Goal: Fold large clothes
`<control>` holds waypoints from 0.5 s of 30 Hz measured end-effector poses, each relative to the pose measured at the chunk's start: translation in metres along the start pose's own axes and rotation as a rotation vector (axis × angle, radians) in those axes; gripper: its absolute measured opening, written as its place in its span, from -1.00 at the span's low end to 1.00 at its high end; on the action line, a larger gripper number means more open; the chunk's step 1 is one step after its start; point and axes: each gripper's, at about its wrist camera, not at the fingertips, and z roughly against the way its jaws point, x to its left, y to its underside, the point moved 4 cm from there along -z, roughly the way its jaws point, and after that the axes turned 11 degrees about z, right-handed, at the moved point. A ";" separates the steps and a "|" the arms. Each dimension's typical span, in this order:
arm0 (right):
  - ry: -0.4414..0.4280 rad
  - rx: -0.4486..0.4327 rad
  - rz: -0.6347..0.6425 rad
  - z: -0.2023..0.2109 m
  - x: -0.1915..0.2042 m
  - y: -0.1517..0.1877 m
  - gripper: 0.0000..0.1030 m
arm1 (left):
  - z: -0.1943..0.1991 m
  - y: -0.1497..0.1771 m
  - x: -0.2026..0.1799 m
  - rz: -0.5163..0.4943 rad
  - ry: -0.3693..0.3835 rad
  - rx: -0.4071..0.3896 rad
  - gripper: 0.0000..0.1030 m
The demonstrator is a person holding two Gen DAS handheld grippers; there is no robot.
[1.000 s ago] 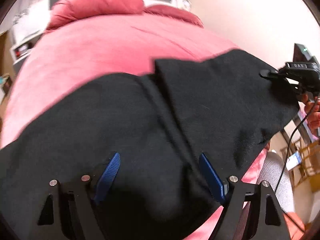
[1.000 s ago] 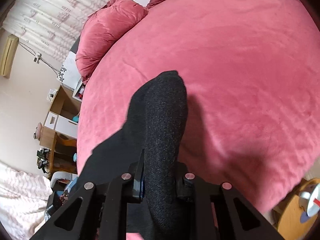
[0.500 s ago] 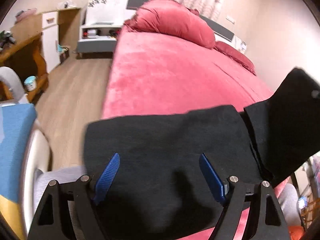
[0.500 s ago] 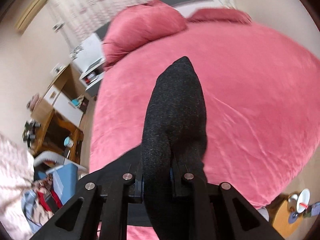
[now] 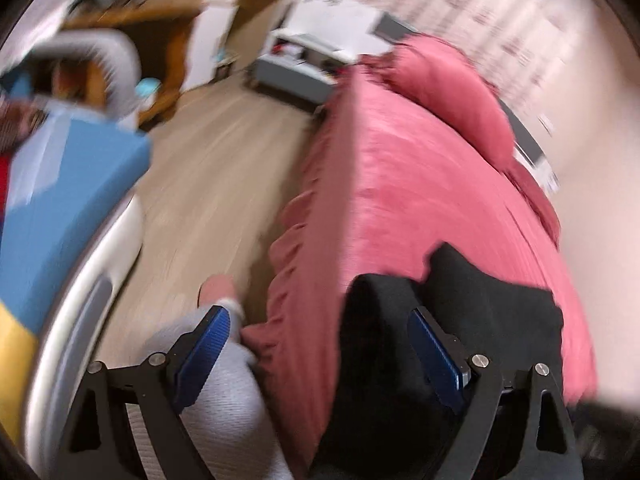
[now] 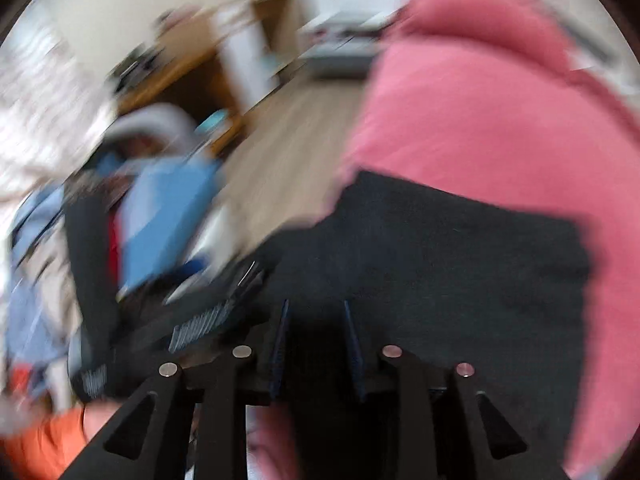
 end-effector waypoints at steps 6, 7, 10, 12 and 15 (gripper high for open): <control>-0.009 -0.241 -0.138 0.068 -0.062 0.026 -0.26 | 0.012 -0.005 0.000 0.073 0.133 0.013 0.69; 0.035 -0.291 -0.199 0.085 -0.085 0.037 -0.15 | 0.013 -0.004 -0.008 0.047 0.160 0.020 0.69; 0.139 -0.340 -0.418 0.112 -0.151 0.080 0.15 | 0.018 0.013 -0.050 -0.072 0.260 0.101 0.69; 0.182 -0.278 -0.527 0.111 -0.185 0.110 0.17 | 0.014 0.029 -0.074 -0.180 0.259 0.161 0.72; 0.197 -0.243 -0.561 0.108 -0.214 0.123 0.17 | 0.001 0.044 -0.088 -0.296 0.144 0.184 0.78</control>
